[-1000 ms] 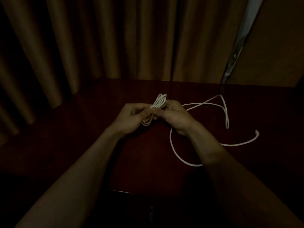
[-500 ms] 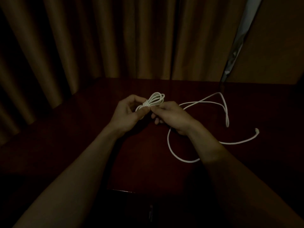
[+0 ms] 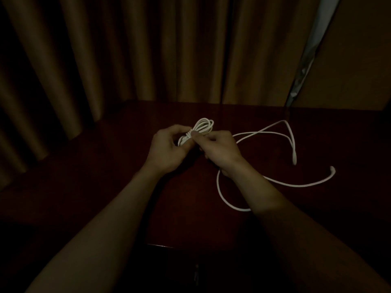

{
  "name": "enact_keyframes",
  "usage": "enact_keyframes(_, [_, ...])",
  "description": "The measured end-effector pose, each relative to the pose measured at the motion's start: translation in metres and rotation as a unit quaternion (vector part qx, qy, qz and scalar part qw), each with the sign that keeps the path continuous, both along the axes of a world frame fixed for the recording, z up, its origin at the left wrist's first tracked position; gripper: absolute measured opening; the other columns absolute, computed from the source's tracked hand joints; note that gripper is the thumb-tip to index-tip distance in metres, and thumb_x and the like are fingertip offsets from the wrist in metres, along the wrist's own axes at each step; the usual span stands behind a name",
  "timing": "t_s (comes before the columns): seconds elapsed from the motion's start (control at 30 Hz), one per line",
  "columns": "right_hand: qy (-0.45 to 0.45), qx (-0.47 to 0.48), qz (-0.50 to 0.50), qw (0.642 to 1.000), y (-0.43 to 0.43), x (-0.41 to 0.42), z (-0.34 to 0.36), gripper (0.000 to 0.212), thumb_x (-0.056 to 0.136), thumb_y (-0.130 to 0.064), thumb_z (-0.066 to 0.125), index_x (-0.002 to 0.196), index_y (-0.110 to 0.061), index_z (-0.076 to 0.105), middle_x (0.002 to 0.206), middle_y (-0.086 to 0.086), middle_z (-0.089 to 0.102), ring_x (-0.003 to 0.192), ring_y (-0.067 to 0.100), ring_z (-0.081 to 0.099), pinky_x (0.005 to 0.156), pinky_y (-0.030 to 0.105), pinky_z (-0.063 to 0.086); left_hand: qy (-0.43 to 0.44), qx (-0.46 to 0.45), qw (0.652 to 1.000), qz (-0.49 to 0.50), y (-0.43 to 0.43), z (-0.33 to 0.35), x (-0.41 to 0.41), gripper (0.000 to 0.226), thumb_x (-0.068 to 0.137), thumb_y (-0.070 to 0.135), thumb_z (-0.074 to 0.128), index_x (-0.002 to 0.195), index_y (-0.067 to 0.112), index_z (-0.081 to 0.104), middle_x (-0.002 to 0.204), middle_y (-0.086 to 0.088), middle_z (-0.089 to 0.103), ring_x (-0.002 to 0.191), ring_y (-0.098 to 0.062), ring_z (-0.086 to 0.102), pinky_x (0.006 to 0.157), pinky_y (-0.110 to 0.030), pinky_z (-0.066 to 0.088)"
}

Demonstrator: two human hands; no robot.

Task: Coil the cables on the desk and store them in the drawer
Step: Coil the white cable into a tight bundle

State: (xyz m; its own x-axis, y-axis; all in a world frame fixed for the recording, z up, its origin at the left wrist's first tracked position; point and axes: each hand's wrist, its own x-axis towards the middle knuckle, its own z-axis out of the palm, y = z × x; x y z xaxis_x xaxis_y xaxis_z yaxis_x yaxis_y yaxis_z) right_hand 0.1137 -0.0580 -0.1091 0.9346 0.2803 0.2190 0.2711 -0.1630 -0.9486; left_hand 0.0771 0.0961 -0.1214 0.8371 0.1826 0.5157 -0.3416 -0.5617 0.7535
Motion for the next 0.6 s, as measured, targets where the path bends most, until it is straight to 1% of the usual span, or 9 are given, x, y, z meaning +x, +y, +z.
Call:
enact_keyframes(0.07, [0.005,0.003,-0.036,0.999,0.004,0.001,-0.001,0.053,0.090,-0.043,0.077,0.068,0.004,0.064,0.050,0.001,0.051,0.049,0.013,0.049,0.053,0.027,0.041,-0.010,0.018,0.999,0.025,-0.002,0.000,-0.001,0.021,0.090,0.022,0.080,0.110,0.023,0.073,0.105,0.013,0.075,0.099,0.000,0.071,0.088,-0.033,0.061])
enact_keyframes(0.13, [0.002,-0.002,-0.062,0.998,0.006,0.002,-0.001,0.046,0.085,-0.044,0.081,0.063,-0.007,0.063,0.048,-0.003,0.053,0.050,0.012,0.053,0.053,0.029,0.042,-0.019,0.037,0.999,0.033,-0.005,0.000,-0.004,0.020,0.087,0.023,0.081,0.104,0.023,0.070,0.100,0.014,0.073,0.092,0.001,0.070,0.081,-0.032,0.060])
enact_keyframes(0.2, [0.007,0.003,-0.042,0.999,0.007,0.002,-0.002,0.041,0.085,-0.039,0.082,0.068,-0.006,0.065,0.060,0.007,0.063,0.059,0.021,0.062,0.060,0.036,0.050,-0.015,0.034,0.999,0.027,-0.003,-0.001,-0.004,0.022,0.086,0.023,0.081,0.101,0.021,0.066,0.095,0.011,0.072,0.087,-0.003,0.071,0.077,-0.038,0.061])
enact_keyframes(0.27, [0.019,0.015,0.004,1.000,0.005,0.002,0.000,0.032,0.088,-0.031,0.081,0.079,-0.002,0.071,0.078,0.016,0.074,0.073,0.031,0.073,0.072,0.044,0.058,0.019,0.007,1.000,-0.003,0.001,-0.001,-0.003,0.027,0.086,0.026,0.081,0.106,0.023,0.063,0.100,0.007,0.073,0.091,-0.009,0.073,0.081,-0.046,0.062])
enact_keyframes(0.3, [0.025,0.021,0.025,0.999,0.002,0.002,0.001,0.023,0.091,-0.027,0.078,0.084,-0.005,0.074,0.082,0.013,0.076,0.078,0.027,0.076,0.075,0.041,0.060,0.045,-0.005,0.999,-0.028,0.002,0.000,-0.003,0.032,0.088,0.027,0.080,0.114,0.024,0.063,0.110,0.006,0.073,0.100,-0.010,0.072,0.087,-0.044,0.061])
enact_keyframes(0.33, [0.031,0.024,0.043,0.998,-0.001,0.002,0.003,0.017,0.094,-0.024,0.076,0.086,-0.008,0.074,0.080,0.007,0.078,0.077,0.018,0.076,0.072,0.033,0.061,0.071,-0.013,0.996,-0.053,0.002,0.003,-0.004,0.040,0.090,0.026,0.078,0.127,0.024,0.062,0.123,0.005,0.071,0.112,-0.009,0.068,0.095,-0.040,0.058])
enact_keyframes(0.4, [0.031,0.022,0.067,0.997,-0.006,0.003,0.005,0.016,0.097,-0.019,0.070,0.083,-0.012,0.072,0.066,-0.007,0.074,0.062,0.000,0.069,0.059,0.016,0.051,0.109,-0.041,0.988,-0.101,0.002,0.007,-0.005,0.048,0.096,0.020,0.070,0.143,0.021,0.058,0.134,-0.001,0.068,0.122,-0.008,0.062,0.102,-0.028,0.051])
enact_keyframes(0.5, [0.031,0.012,0.078,0.996,-0.010,0.008,0.004,0.014,0.100,-0.019,0.067,0.089,-0.011,0.072,0.057,-0.015,0.067,0.054,-0.007,0.061,0.054,0.012,0.044,0.122,-0.082,0.979,-0.142,0.001,0.010,-0.006,0.033,0.104,0.008,0.055,0.133,0.018,0.069,0.120,0.001,0.075,0.114,-0.006,0.069,0.096,-0.022,0.051])
enact_keyframes(0.6, [0.035,0.003,0.071,0.997,-0.009,0.009,0.002,0.018,0.101,-0.021,0.065,0.092,-0.008,0.073,0.058,-0.010,0.064,0.052,-0.003,0.057,0.054,0.014,0.044,0.084,-0.071,0.986,-0.129,-0.001,0.008,-0.007,0.028,0.106,0.009,0.055,0.125,0.023,0.070,0.114,0.007,0.076,0.110,-0.005,0.071,0.094,-0.022,0.055])
